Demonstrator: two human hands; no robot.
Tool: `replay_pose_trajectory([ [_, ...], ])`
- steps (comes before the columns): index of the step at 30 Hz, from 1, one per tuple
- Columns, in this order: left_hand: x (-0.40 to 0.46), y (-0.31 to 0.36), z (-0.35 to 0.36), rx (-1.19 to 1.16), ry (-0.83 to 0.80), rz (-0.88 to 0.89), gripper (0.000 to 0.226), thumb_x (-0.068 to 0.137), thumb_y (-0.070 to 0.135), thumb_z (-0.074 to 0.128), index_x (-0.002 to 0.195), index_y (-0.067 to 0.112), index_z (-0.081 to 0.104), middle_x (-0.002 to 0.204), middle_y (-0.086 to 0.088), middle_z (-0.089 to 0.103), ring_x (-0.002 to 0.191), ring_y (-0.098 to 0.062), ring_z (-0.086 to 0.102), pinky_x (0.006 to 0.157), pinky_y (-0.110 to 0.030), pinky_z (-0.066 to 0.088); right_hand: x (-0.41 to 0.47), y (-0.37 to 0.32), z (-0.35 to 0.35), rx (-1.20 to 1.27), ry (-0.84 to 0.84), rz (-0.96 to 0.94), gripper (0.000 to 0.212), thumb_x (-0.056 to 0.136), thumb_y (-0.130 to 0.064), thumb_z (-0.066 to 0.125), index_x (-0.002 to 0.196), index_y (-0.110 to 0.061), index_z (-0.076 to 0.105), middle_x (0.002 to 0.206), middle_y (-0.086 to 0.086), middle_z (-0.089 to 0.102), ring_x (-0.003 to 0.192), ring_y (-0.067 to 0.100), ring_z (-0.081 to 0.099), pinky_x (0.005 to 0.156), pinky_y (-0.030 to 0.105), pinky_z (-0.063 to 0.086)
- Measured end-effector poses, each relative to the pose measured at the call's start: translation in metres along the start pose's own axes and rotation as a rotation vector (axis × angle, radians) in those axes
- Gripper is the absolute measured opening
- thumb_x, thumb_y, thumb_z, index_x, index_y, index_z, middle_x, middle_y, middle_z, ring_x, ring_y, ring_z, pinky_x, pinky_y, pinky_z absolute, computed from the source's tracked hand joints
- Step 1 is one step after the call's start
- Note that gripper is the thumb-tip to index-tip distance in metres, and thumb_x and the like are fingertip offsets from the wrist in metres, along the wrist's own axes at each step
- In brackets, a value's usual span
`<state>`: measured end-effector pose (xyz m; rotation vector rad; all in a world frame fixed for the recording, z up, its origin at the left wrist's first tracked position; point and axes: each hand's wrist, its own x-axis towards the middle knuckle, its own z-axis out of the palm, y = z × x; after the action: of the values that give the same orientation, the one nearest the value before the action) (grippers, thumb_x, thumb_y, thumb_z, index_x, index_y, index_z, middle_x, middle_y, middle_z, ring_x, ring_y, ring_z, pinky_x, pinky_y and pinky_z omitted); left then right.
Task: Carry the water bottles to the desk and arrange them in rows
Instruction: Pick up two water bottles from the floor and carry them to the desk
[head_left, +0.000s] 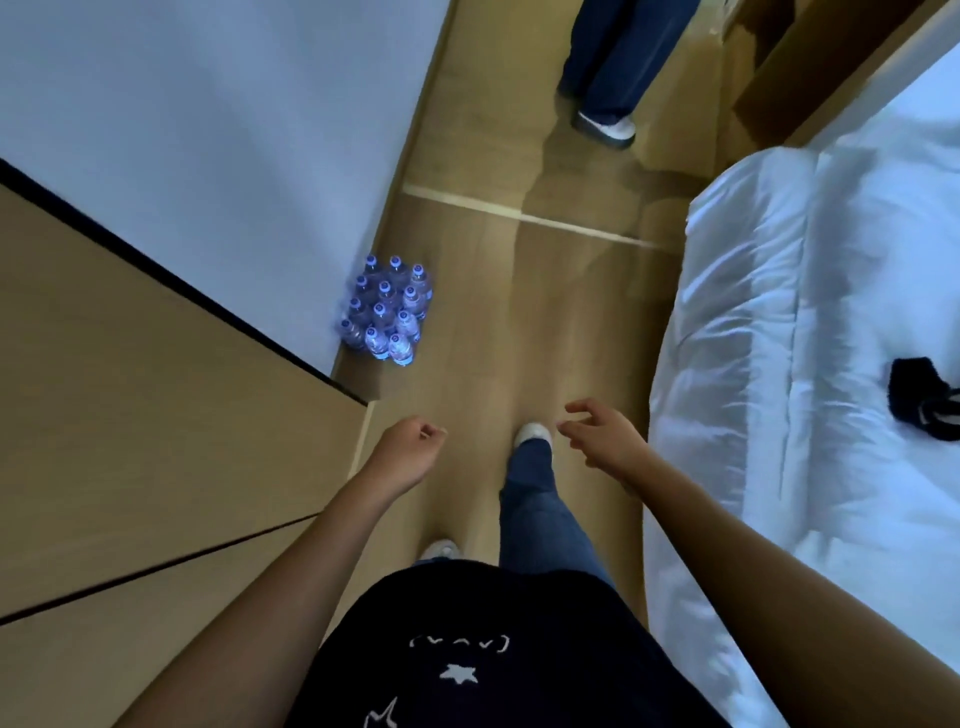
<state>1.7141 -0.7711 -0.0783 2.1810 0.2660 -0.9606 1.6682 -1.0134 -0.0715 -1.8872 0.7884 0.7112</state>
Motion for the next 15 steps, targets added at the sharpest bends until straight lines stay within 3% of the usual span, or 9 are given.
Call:
replay_pose_trajectory([
  [6, 0.061, 0.086, 0.006, -0.149, 0.063, -0.087, 0.021, 0.094, 0.016, 0.054, 0.093, -0.002, 0.064, 0.091, -0.018, 0.065, 0.096, -0.036, 0.065, 0.076, -0.034, 0.045, 0.082, -0.064, -0.089, -0.108, -0.058, -0.076, 0.037, 0.096, -0.030, 0.059, 0.132, -0.022, 0.053, 0.111, 0.002, 0.060, 0.100, 0.017, 0.060, 0.084, 0.032, 0.048],
  [10, 0.093, 0.125, 0.002, -0.239, 0.121, -0.120, 0.014, 0.094, 0.018, 0.054, 0.088, 0.009, 0.063, 0.092, -0.009, 0.064, 0.093, -0.029, 0.063, 0.081, -0.034, 0.047, 0.132, -0.113, -0.134, -0.198, -0.075, -0.138, 0.035, 0.096, -0.030, 0.058, 0.130, -0.022, 0.054, 0.104, -0.002, 0.060, 0.094, 0.013, 0.060, 0.081, 0.031, 0.050],
  [12, 0.102, 0.137, -0.004, -0.296, 0.157, -0.140, 0.014, 0.094, 0.016, 0.055, 0.083, 0.009, 0.060, 0.090, -0.008, 0.061, 0.091, -0.026, 0.061, 0.086, -0.037, 0.048, 0.151, -0.138, -0.144, -0.221, -0.091, -0.146, 0.036, 0.096, -0.029, 0.058, 0.131, -0.021, 0.054, 0.107, -0.001, 0.060, 0.095, 0.014, 0.060, 0.086, 0.034, 0.051],
  [15, 0.116, 0.143, -0.015, -0.373, 0.233, -0.169, 0.022, 0.095, 0.014, 0.054, 0.088, -0.005, 0.061, 0.088, -0.012, 0.060, 0.089, -0.027, 0.061, 0.088, -0.041, 0.048, 0.178, -0.175, -0.142, -0.272, -0.144, -0.154, 0.034, 0.096, -0.030, 0.059, 0.129, -0.022, 0.055, 0.107, 0.001, 0.060, 0.101, 0.020, 0.061, 0.096, 0.041, 0.051],
])
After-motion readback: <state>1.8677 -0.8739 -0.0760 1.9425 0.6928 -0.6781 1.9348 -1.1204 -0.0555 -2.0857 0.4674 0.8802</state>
